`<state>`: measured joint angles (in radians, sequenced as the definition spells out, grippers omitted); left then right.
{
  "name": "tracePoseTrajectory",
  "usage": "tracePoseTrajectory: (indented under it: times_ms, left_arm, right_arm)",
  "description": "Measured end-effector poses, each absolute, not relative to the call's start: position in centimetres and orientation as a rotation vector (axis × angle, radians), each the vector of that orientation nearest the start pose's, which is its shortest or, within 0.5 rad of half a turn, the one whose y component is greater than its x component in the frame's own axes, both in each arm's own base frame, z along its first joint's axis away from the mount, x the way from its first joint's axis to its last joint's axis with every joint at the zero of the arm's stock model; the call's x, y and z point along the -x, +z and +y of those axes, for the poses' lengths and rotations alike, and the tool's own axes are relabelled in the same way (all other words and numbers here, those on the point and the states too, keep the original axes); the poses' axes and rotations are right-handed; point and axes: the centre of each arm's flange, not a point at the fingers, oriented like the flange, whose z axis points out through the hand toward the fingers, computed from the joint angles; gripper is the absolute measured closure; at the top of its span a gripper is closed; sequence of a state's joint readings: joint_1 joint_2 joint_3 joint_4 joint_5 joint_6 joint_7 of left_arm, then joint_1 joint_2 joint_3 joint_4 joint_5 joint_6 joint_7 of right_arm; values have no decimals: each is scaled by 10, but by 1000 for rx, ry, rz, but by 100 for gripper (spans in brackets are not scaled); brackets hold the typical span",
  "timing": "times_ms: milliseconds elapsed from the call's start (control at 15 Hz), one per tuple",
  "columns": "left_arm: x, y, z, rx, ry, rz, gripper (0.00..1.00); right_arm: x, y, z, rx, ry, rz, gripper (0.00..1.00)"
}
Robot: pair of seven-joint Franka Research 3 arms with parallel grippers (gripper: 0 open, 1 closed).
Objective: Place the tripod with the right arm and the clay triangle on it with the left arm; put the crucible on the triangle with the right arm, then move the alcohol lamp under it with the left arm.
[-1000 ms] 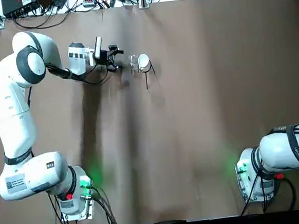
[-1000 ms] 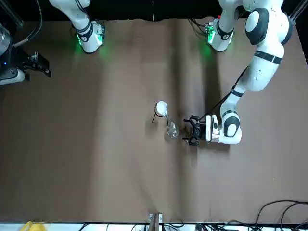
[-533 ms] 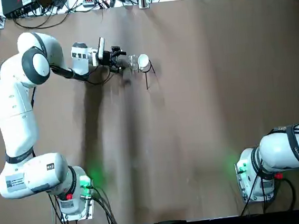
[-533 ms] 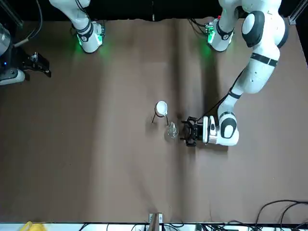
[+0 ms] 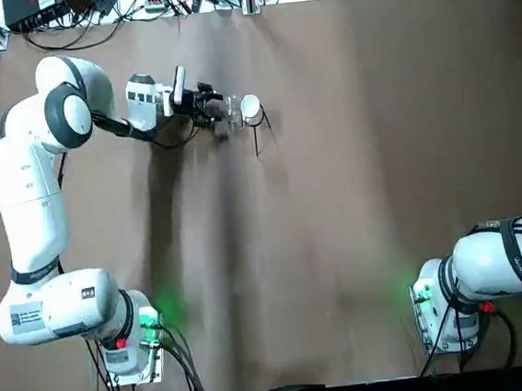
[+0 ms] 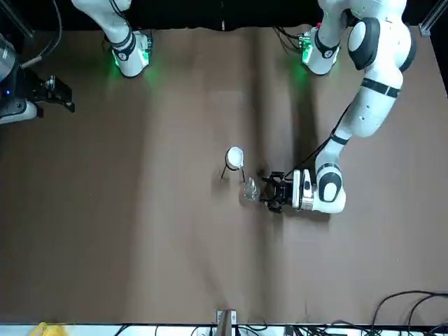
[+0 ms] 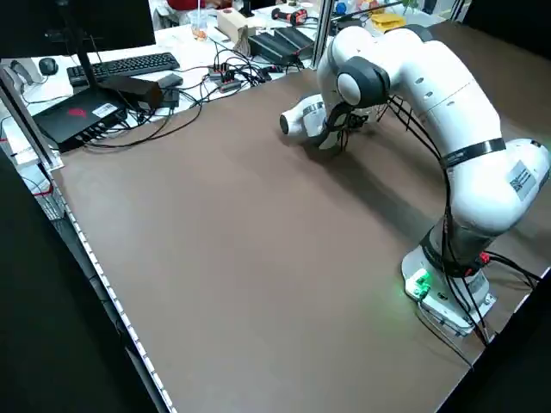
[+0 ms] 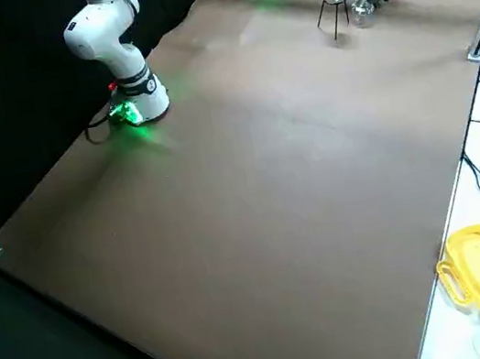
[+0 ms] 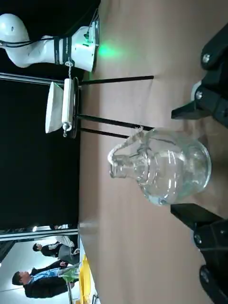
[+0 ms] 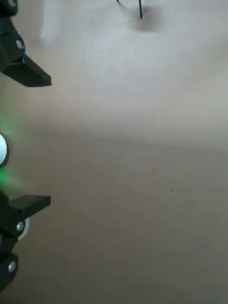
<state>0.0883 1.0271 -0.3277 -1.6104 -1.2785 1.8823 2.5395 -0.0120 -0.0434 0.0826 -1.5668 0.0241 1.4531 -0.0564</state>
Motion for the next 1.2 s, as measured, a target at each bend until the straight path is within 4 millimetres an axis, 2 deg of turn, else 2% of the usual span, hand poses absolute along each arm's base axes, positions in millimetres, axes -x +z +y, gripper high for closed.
tracePoseTrajectory:
  times_ms: [67, 333, 600, 667, 1200]
  left_arm:
    - [-600, 63, -206, -1185, 1004, -1382, 27]
    - [-597, 61, -213, -1178, 993, -1389, 31]
    - [-594, 59, -224, -1173, 980, -1402, 30]
    - [-594, 59, -234, -1171, 980, -1406, 29]
    - [-589, 62, -275, -1170, 996, -1384, 26]
  right_arm:
    - [-527, 640, 41, 3113, 110, -201, 0]
    - [-527, 640, 41, 3113, 110, -201, 0]
    - [-527, 640, 41, 3113, 106, -199, 0]
    - [-528, 640, 39, 3114, 103, -193, 0]
    - [-529, 641, 34, 3114, 97, -180, 0]
